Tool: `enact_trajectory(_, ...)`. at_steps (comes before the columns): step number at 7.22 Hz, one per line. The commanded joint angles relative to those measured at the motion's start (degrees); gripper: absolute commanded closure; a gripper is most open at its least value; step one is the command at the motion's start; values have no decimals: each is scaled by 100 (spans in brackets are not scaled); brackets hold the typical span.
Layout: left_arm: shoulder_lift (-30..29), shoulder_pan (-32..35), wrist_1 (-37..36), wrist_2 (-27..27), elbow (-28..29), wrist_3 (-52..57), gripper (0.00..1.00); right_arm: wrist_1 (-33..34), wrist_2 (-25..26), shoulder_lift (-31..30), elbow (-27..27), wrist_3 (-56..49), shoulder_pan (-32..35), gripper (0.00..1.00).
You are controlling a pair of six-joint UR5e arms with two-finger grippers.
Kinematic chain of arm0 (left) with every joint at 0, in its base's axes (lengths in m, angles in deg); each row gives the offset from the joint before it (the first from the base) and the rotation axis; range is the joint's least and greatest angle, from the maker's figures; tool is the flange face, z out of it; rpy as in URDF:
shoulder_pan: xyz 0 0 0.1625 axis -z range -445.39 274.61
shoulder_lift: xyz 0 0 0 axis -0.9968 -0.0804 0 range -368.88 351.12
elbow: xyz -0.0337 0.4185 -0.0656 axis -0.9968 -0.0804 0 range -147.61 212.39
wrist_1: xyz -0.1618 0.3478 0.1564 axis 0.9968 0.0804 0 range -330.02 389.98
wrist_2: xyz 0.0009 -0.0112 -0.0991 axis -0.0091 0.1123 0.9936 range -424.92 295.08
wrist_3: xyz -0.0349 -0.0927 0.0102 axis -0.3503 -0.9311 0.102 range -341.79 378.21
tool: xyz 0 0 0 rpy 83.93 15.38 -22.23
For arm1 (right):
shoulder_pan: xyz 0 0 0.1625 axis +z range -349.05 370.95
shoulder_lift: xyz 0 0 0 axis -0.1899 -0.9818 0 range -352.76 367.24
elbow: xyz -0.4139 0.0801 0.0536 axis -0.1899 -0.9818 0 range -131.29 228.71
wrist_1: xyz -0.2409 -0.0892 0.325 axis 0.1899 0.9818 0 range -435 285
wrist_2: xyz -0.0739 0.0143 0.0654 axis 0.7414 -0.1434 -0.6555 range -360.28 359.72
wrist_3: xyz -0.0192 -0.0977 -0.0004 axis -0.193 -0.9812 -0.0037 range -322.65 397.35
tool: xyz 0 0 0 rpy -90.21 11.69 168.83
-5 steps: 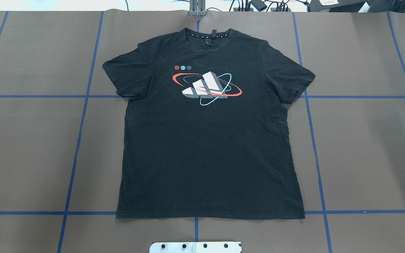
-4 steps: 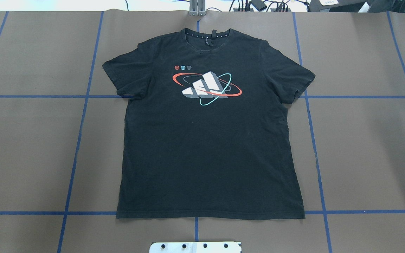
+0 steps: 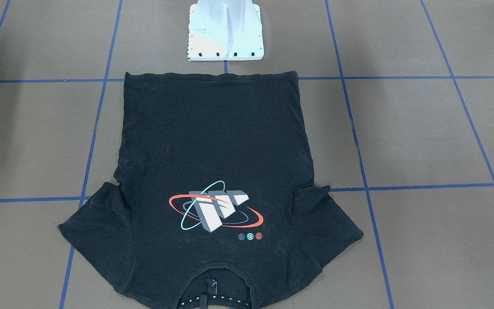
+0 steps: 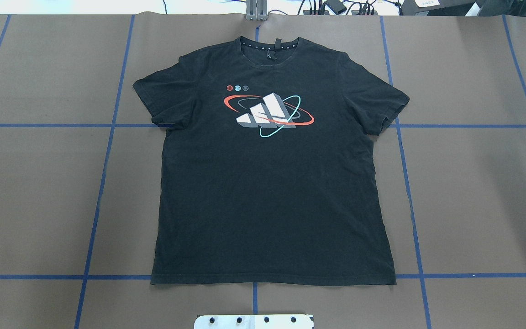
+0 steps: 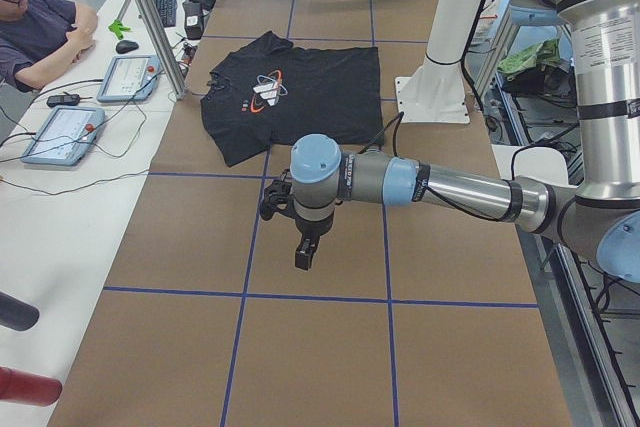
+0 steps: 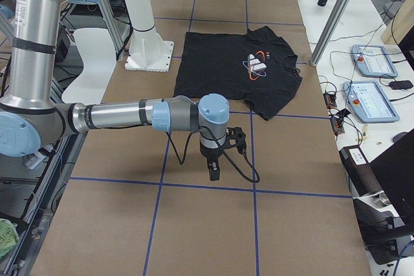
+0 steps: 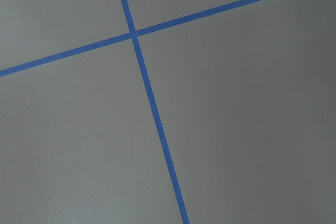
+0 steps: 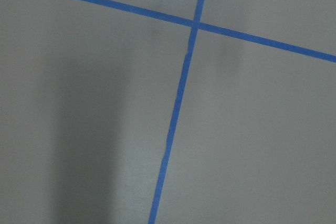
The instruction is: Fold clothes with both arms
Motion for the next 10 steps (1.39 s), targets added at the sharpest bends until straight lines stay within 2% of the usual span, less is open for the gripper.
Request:
enact_trajectory(1,-586,-4,7,8,34,-50,0,0,-258,400,-166,142,-6,0)
enact_trajectory(3,-1036,-13,33,8,61,-32,0,9,-276,1259,-665,660,-146,0)
enact_trajectory(4,-1194,-22,547,-10,139,-32,0,9,-346,1847,-1121,827,-303,0)
enact_trajectory(5,-1222,-39,1353,-10,288,-58,0,9,-372,2297,-1421,1133,-539,0)
enact_trajectory(6,-1466,-74,1830,16,742,-41,0,0,-364,2606,-1485,1441,-864,1)
enact_trajectory(7,-2086,-196,1879,69,1451,-258,0,0,-294,3053,-1660,1687,-1259,2)
enact_trajectory(8,-2510,-293,1931,487,2085,-652,0,0,-302,3510,-1975,2081,-1393,2)
enact_trajectory(9,-2758,-433,2002,622,2448,-891,0,-35,-302,3732,-2187,2355,-1577,2)
enact_trajectory(10,-2812,-591,2263,623,2599,-928,0,-722,-302,3856,-2641,2749,-1640,2)
